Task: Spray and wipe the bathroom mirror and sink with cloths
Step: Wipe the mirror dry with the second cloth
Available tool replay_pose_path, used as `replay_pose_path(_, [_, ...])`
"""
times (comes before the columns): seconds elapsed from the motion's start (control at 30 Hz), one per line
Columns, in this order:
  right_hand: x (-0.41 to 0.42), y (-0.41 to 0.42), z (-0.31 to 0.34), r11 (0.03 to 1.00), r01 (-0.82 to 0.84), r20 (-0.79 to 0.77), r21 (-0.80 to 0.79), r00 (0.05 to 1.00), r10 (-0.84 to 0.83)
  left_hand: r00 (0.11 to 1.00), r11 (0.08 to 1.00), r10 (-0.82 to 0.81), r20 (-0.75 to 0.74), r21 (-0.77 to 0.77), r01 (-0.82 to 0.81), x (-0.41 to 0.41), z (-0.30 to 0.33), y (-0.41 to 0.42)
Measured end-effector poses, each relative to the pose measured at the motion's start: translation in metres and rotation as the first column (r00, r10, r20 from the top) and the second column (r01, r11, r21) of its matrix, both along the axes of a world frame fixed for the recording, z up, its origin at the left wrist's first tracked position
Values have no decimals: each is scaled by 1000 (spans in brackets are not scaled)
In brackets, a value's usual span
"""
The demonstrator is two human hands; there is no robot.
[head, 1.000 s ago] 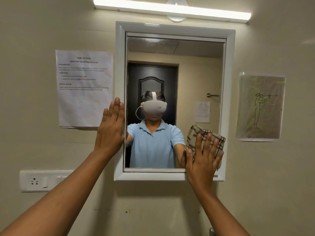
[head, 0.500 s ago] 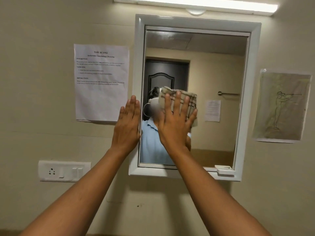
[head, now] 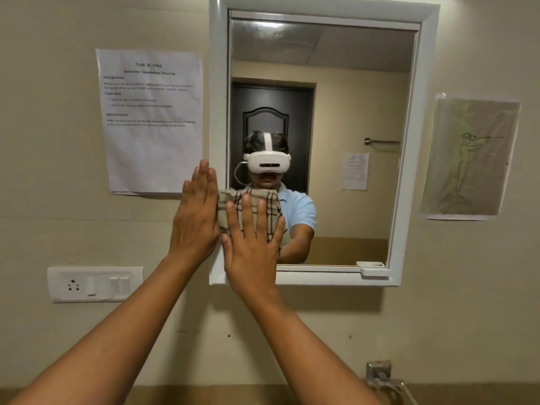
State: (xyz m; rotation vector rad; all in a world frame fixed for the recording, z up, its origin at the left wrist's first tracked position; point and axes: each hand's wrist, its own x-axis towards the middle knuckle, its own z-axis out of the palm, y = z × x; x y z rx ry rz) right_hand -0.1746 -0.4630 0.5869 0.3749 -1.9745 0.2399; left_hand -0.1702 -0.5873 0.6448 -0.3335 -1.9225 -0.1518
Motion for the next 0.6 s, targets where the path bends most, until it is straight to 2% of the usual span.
replay_pose_path(0.1, [-1,20,-10,995,11,-15,100,1000,-10,1000,1000,18,-2,-14,-18,3,-13,2])
replay_pose_path(0.23, [-4,56,-9,993,24,-38,117,999,-20,998,998,51,46,-33,-50,4,-33,8])
replay_pose_path(0.4, [-12,100,12,994,109,-29,29,994,-108,996,998,59,62,-5,-59,6,-44,15])
replay_pose_path(0.6, [-16,157,27,974,166,-41,-155,984,-175,995,998,60,80,14,-61,8,-45,18])
